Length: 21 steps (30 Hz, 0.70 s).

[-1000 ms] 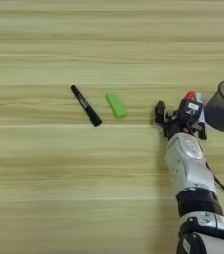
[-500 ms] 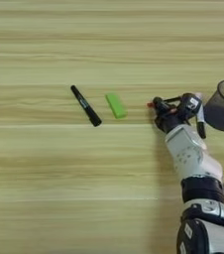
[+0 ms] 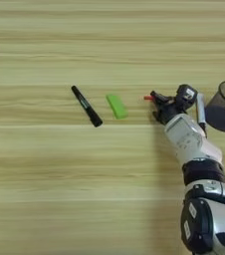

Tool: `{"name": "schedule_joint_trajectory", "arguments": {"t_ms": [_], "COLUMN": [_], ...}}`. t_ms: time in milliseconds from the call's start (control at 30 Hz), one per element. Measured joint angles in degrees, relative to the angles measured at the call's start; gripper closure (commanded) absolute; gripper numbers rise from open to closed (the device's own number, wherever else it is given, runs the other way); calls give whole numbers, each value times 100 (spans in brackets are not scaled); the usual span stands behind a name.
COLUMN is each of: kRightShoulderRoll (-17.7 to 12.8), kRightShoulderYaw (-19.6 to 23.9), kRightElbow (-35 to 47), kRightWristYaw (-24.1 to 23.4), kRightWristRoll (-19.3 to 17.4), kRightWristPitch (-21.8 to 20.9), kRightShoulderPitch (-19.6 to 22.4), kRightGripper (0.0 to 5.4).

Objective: Move the objects on the table

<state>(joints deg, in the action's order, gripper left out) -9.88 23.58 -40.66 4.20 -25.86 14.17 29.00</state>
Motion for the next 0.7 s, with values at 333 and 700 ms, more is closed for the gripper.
{"name": "schedule_joint_trajectory", "arguments": {"t_ms": [333, 700], "kRightShoulderRoll": [-492, -838], "kRightShoulderYaw": [145, 75], "kRightElbow": [-1414, -2784], "kRightWristYaw": [134, 163], "kRightWristRoll": [89, 453], "kRightWristPitch": [-422, -957], "kRightShoulderPitch": [718, 1426], "kRightGripper": [539, 539]}}
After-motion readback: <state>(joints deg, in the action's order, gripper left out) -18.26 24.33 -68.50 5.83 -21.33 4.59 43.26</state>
